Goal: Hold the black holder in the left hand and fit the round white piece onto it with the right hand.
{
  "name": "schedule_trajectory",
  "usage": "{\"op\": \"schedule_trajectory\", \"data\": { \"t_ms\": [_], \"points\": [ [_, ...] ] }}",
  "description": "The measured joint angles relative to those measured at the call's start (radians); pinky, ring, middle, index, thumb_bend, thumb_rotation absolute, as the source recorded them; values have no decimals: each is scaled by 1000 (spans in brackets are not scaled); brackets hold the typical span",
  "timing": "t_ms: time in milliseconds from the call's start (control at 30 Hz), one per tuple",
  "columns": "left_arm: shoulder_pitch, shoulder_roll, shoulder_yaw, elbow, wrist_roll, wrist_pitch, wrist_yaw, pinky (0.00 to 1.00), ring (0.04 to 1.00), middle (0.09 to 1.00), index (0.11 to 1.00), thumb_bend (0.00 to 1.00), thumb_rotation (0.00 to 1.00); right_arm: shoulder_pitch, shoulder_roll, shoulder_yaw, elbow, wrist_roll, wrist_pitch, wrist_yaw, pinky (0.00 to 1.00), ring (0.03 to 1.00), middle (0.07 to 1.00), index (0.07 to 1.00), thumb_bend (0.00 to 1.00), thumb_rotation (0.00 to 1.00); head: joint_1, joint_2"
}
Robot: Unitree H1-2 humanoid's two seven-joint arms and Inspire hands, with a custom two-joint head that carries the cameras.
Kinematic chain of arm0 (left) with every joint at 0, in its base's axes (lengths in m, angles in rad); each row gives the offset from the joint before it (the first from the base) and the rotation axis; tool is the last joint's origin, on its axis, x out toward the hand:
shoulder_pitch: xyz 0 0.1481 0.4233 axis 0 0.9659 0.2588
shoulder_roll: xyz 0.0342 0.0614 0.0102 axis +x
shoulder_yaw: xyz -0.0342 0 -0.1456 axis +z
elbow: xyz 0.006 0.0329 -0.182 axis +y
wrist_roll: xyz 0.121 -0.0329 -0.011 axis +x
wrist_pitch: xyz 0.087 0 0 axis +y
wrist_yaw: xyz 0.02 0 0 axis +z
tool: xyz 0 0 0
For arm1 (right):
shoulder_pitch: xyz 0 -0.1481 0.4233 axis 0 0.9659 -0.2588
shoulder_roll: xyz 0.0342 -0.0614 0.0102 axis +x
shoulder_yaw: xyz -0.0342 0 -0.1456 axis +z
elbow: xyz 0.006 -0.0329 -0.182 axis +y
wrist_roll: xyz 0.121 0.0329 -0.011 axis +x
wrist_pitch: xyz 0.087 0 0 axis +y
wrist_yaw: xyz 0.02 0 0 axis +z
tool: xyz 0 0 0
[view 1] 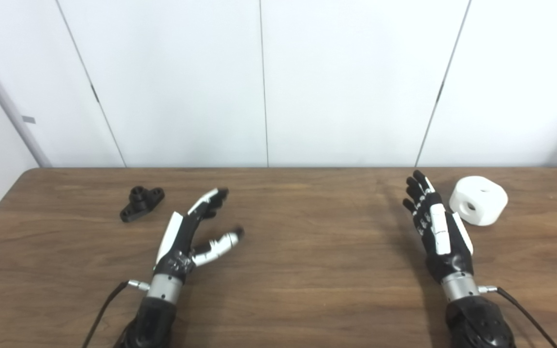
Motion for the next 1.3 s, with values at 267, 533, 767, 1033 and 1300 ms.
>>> {"op": "schedule_trajectory", "data": {
  "t_ms": [267,533,767,1033,1300],
  "points": [
    [14,96,18,-35,42,42,1,696,782,805,826,770,309,1,0,-1,-1,-3,2,-3,950,966,957,957,366,1000,20,-3],
    [12,171,82,-69,-45,95,-68,741,801,810,820,762,362,-4,5,-2,9,0,-7,-1,969,974,962,958,395,1000,46,-18],
    [6,193,152,-43,-33,30,35,729,812,830,822,755,326,-12,6,-3,24,0,-14,-1,966,974,960,961,369,1000,52,-29],
    [-28,232,226,118,-27,-106,199,778,849,873,846,768,255,-16,5,-2,31,-18,-23,-3,961,968,960,962,393,1000,78,-40],
    [-60,279,220,211,42,-101,279,806,873,887,861,791,277,-16,3,-3,32,-14,-23,-1,972,981,972,973,359,1000,100,-45]
  ]
}}
